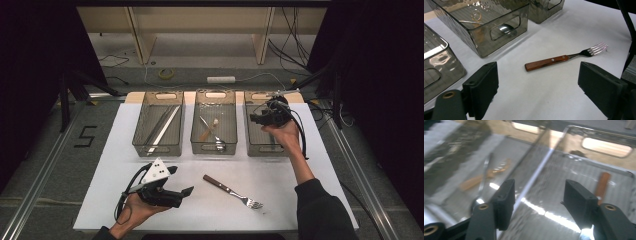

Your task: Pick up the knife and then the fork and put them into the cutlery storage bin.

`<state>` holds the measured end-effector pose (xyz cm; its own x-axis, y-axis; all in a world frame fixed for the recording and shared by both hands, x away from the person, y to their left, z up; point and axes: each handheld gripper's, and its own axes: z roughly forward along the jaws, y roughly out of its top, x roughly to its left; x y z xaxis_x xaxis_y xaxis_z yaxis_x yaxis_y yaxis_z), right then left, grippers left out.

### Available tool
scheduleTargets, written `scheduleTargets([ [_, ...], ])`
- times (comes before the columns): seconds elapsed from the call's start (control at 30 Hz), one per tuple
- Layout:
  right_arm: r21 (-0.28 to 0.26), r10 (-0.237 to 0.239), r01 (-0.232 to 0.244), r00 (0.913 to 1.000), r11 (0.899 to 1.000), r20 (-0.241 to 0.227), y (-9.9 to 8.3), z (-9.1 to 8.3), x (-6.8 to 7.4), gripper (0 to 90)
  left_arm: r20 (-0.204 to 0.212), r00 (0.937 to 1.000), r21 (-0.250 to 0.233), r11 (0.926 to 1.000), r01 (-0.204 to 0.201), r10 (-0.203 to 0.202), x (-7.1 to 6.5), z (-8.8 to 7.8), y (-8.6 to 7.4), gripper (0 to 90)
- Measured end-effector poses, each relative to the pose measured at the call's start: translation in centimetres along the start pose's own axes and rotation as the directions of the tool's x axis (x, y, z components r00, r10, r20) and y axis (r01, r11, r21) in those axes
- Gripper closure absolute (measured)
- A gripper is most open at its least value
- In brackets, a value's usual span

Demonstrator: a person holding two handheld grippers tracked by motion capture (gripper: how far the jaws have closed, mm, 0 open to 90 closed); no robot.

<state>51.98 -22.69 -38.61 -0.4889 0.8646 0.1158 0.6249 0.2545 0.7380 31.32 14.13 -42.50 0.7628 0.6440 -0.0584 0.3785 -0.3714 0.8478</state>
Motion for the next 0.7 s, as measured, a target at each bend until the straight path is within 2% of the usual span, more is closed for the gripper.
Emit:
scheduleTargets([
  [0.17, -0.03, -0.068, 0.066, 0.9945, 0.997, -0.079, -0.9, -2.0, 1.7, 38.1, 0.007, 0.9998, 0.013, 0.9998, -0.016, 0.016, -0.1, 0.3, 0.2, 16.3],
  [0.3, -0.057, -0.127, 0.119, 0.9811, 0.991, -0.147, -2.3, -4.0, 3.3, 35.6, 0.023, 0.9993, 0.028, 0.9992, -0.03, 0.029, -0.1, 0.6, 0.7, 16.3],
  [0.33, -0.065, -0.147, 0.138, 0.9753, 0.988, -0.165, -2.8, -4.5, 3.9, 35.3, 0.027, 0.9991, 0.032, 0.9989, -0.034, 0.033, -0.1, 0.7, 0.8, 16.4],
  [0.5, -0.078, -0.207, 0.194, 0.954, 0.978, -0.217, -4.8, -6.3, 5.8, 34.3, 0.048, 0.9964, 0.066, 0.9951, -0.073, 0.07, -0.2, 1.7, 1.6, 17.0],
  [0.6, -0.086, -0.226, 0.211, 0.9451, 0.974, -0.236, -6.0, -7.1, 6.5, 33.9, 0.069, 0.9932, 0.097, 0.9903, -0.1, 0.093, -0.2, 2.5, 2.1, 17.6],
  [0.67, -0.093, -0.225, 0.208, 0.9422, 0.974, -0.248, -6.7, -7.4, 6.7, 33.5, 0.08, 0.9912, 0.111, 0.9872, -0.114, 0.106, -0.2, 3.1, 2.4, 17.8],
  [0.7, -0.093, -0.227, 0.21, 0.9401, 0.973, -0.254, -7.1, -7.5, 6.8, 33.1, 0.09, 0.989, 0.127, 0.9835, -0.129, 0.118, -0.2, 3.5, 2.6, 17.9],
])
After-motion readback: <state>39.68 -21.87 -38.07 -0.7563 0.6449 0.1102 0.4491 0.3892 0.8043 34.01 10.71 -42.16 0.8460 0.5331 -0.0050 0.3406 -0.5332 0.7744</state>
